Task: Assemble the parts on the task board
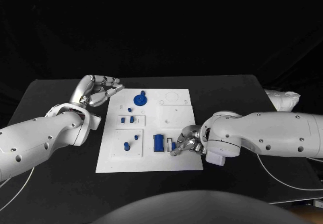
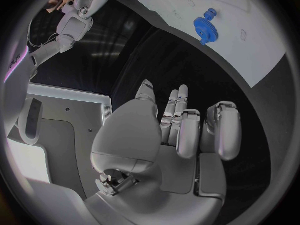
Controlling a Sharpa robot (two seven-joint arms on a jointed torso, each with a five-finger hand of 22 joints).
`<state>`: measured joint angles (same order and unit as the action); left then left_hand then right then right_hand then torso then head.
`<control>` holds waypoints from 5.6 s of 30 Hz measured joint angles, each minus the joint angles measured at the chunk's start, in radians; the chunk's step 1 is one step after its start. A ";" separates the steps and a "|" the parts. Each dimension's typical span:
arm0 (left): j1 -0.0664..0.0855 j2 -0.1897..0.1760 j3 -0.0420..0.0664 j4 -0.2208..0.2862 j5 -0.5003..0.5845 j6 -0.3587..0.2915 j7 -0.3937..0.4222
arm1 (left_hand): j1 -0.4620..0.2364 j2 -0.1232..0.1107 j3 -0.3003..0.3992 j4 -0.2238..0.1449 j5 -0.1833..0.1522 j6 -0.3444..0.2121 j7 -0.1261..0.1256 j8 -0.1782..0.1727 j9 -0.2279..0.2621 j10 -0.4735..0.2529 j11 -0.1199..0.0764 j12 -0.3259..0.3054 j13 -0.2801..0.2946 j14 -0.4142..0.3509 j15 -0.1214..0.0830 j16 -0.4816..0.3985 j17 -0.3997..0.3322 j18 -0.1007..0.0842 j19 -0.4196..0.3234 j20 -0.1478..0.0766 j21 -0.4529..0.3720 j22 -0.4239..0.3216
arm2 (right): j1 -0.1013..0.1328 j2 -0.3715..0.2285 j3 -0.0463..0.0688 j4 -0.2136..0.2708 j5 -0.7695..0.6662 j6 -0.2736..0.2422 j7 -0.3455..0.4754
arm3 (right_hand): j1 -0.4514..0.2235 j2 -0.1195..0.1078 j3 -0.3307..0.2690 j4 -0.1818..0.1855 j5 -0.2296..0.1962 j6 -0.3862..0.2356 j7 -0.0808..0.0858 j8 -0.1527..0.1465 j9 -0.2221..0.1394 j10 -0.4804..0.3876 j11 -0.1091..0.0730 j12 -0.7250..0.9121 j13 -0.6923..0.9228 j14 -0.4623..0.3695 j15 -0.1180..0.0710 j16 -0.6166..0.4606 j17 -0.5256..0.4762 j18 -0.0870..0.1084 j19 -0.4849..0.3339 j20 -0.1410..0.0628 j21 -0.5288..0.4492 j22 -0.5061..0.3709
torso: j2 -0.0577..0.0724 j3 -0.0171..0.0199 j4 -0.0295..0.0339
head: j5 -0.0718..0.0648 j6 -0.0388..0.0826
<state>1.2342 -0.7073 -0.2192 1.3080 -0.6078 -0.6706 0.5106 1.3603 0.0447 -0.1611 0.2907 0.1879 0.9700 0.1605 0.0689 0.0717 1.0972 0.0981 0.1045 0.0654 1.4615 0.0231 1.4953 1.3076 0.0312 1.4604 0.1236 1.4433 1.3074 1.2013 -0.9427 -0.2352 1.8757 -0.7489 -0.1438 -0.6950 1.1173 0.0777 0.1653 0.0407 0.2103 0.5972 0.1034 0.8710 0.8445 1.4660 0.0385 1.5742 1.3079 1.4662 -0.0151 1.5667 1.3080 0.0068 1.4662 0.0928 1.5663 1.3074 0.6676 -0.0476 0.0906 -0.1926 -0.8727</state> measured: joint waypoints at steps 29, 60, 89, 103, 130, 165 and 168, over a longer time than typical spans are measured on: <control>0.000 -0.002 0.000 0.002 0.000 0.001 0.000 | 0.000 0.000 0.000 0.000 0.000 0.000 0.000 0.000 0.000 0.000 0.000 0.000 0.000 0.000 0.000 0.000 0.000 0.000 0.000 0.000 0.000 0.000 | 0.001 0.007 0.003 -0.011 -0.027 0.002 0.000 | 0.077 -0.011 0.067 -0.056 0.031 0.005 -0.012 -0.009 0.021 0.000 -0.014 0.000 0.000 0.001 -0.014 0.000 0.000 0.000 0.000 -0.014 0.000 0.001 | 0.000 0.0000 -0.0006 | 0.001 0.000; -0.001 -0.003 0.000 0.002 0.000 0.002 0.000 | 0.000 0.000 0.000 0.000 0.000 0.000 0.000 0.000 0.000 0.000 0.000 0.000 0.000 0.000 0.000 0.000 0.001 0.000 0.000 0.000 0.000 0.000 | 0.002 -0.001 0.004 -0.017 -0.055 -0.016 0.014 | 0.098 0.002 0.100 -0.064 0.051 0.004 -0.012 -0.031 0.018 0.000 -0.014 0.000 0.000 0.000 -0.014 0.000 -0.001 0.000 0.000 -0.014 0.000 0.000 | 0.000 0.0000 -0.0004 | 0.000 0.000; -0.001 -0.004 0.000 0.002 -0.001 0.003 0.000 | 0.004 0.004 -0.002 0.002 0.000 0.000 0.000 0.000 0.000 0.000 0.000 0.000 0.000 0.000 0.000 0.000 0.000 0.000 0.000 0.000 0.000 0.000 | 0.003 -0.001 0.006 -0.017 -0.060 -0.048 0.020 | 0.043 -0.020 0.151 -0.005 0.075 -0.002 0.035 -0.150 -0.264 -0.001 0.079 0.000 0.000 0.000 0.065 0.000 -0.001 0.000 0.000 0.051 0.000 0.000 | 0.000 0.0000 -0.0005 | 0.001 0.000; -0.001 -0.004 0.000 0.001 -0.001 0.004 -0.001 | 0.007 0.007 -0.003 0.003 0.000 0.000 0.000 0.000 0.000 0.000 0.000 0.000 0.000 0.000 0.000 0.000 0.000 0.000 0.000 0.000 0.000 0.000 | 0.003 -0.008 0.006 -0.012 -0.061 -0.053 0.022 | 0.049 -0.034 0.151 -0.011 0.075 -0.021 0.027 -0.151 -0.263 -0.002 0.092 0.000 0.000 -0.003 0.076 0.000 -0.001 0.000 0.000 0.072 0.000 0.000 | 0.000 0.0000 -0.0006 | 0.000 0.000; -0.002 -0.003 0.000 -0.001 -0.001 0.009 -0.002 | 0.007 0.006 -0.003 0.003 0.003 0.000 0.000 0.000 0.000 0.000 0.000 0.000 0.000 0.000 0.000 0.000 0.000 0.000 0.000 0.000 0.000 0.000 | 0.002 -0.040 0.005 0.011 -0.062 -0.083 0.023 | -0.005 -0.082 0.087 0.015 0.038 -0.039 0.028 -0.202 -0.263 -0.002 0.091 0.000 0.000 -0.003 0.076 0.000 0.000 0.000 0.000 0.072 0.000 0.001 | 0.000 0.0000 -0.0002 | 0.003 0.000; -0.003 -0.001 0.000 -0.006 -0.003 0.012 -0.003 | 0.006 0.006 -0.005 0.000 0.003 0.000 0.000 0.000 0.000 0.000 0.000 0.000 0.000 0.000 0.000 0.000 0.000 0.000 0.000 0.000 0.000 0.000 | 0.005 -0.008 0.007 -0.012 -0.051 -0.077 0.021 | 0.018 -0.054 0.067 -0.001 -0.007 -0.089 0.003 -0.202 -0.152 -0.002 0.092 0.000 0.000 0.000 0.079 0.000 0.000 0.000 0.000 0.072 0.000 0.000 | 0.000 -0.0004 -0.0004 | -0.001 0.000; -0.003 -0.001 0.000 -0.006 -0.003 0.012 -0.003 | 0.006 0.006 -0.005 0.000 0.003 0.000 0.000 0.000 0.000 0.000 0.000 0.000 0.000 0.000 0.000 0.000 0.001 0.000 0.000 0.000 0.000 0.000 | 0.005 -0.007 0.008 -0.012 -0.051 -0.078 0.021 | 0.023 -0.049 0.067 -0.001 -0.007 -0.091 0.005 -0.202 -0.152 0.002 0.095 0.000 0.000 0.000 0.079 0.000 0.000 0.000 0.000 0.076 0.000 0.000 | 0.000 -0.0003 -0.0004 | -0.001 0.000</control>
<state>1.2309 -0.7088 -0.2195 1.3023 -0.6107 -0.6586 0.5080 1.3668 0.0512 -0.1666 0.2905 0.1914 0.9700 0.1605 0.0689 0.0717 1.0972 0.0981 0.1045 0.0654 1.4615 0.0232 1.4953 1.3081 0.0311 1.4604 0.1236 1.4433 1.3074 1.2067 -0.9493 -0.2276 1.8636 -0.7996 -0.2218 -0.6741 1.1400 0.0288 0.2320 0.0399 0.2034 0.5062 0.1086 0.6694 0.6925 1.4678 0.1335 1.5742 1.3079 1.4665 0.0643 1.5667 1.3076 0.0066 1.4660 0.1690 1.5663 1.3076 0.6676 -0.0479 0.0902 -0.1937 -0.8727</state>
